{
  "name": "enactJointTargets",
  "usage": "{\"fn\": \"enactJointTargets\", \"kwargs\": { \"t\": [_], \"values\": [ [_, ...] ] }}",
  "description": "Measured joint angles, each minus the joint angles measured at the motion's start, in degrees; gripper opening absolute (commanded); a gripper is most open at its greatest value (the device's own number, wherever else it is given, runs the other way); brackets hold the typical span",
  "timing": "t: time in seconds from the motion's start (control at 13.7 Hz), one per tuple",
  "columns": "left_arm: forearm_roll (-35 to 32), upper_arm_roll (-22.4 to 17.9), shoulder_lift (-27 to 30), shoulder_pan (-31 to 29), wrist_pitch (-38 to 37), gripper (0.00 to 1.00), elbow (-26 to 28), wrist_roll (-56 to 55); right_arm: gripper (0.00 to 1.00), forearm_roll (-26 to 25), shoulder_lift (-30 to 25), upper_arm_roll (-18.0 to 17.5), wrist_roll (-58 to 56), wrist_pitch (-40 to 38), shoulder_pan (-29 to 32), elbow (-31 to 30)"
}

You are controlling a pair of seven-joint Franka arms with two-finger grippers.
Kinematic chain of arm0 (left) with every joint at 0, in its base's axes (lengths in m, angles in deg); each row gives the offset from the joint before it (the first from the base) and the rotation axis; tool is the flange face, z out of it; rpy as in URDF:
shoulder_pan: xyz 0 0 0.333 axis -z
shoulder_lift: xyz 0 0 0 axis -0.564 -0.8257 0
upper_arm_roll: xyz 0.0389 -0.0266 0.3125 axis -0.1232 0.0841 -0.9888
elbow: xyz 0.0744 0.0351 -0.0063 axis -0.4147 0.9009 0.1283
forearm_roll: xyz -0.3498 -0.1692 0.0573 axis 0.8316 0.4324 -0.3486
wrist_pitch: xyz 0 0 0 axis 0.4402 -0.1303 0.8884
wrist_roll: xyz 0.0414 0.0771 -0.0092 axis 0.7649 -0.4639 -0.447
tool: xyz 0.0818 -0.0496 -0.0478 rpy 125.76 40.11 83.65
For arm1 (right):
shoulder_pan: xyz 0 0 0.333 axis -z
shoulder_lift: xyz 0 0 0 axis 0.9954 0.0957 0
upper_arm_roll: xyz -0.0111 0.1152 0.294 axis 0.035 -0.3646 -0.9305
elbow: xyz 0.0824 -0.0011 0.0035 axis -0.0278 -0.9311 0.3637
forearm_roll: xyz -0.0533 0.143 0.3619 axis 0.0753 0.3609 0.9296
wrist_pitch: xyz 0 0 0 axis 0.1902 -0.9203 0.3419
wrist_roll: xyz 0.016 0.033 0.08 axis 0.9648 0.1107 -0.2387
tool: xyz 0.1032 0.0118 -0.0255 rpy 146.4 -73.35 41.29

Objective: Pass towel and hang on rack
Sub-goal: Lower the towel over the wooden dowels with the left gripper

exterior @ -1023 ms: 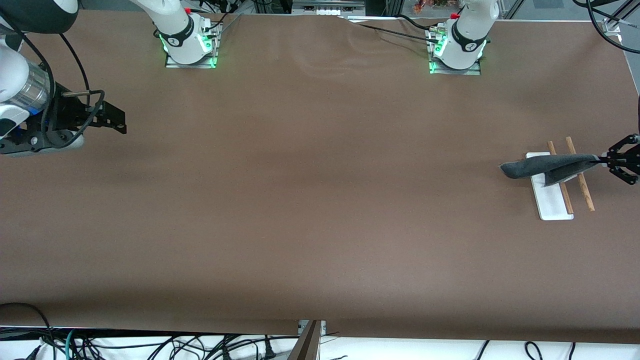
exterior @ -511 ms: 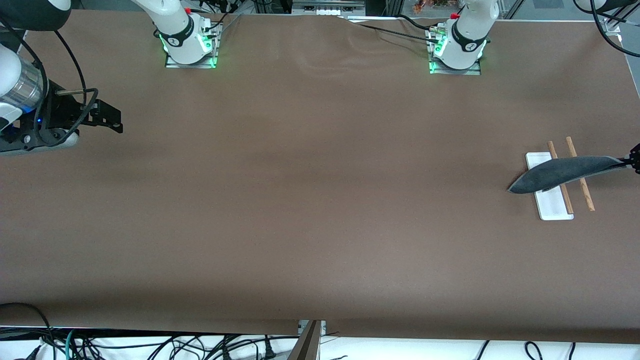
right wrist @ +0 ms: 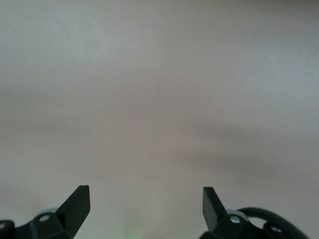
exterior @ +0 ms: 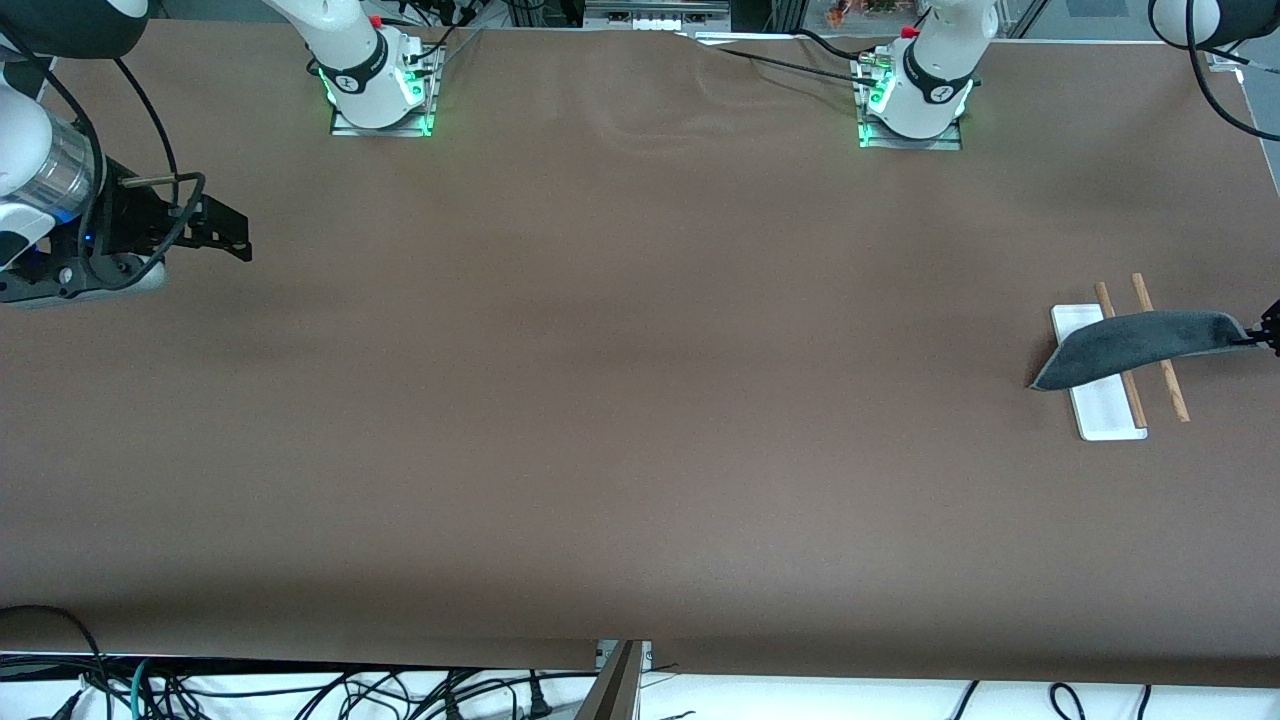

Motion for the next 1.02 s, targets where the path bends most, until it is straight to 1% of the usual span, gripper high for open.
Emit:
{"fn": "enactJointTargets", "kwargs": {
  "t": [0.37, 0.44, 0.51, 1.02],
  "values": [
    [0.0, 0.0, -2.6, -0.7, 2.5, 0.0, 0.0, 0.1, 1.0, 0.0, -0.2, -0.1, 0.0, -1.1, 0.1, 0.9],
    [0.0, 0.0, -3.1, -0.8, 3.0, 0.39, 0.0, 0.1, 1.0, 0.0, -0.1, -0.2, 0.0, -1.1, 0.0, 0.9],
    [0.0, 0.0, -3.5, -0.8, 3.3, 0.99, 0.0, 0.1, 1.0, 0.0, -0.1, -0.4, 0.0, -1.1, 0.0, 0.9],
    [0.1, 0.2, -4.2, -0.7, 3.7, 1.0, 0.0, 0.1, 1.0, 0.0, 0.0, -0.5, 0.0, -1.2, 0.0, 0.8]
  ]
}}
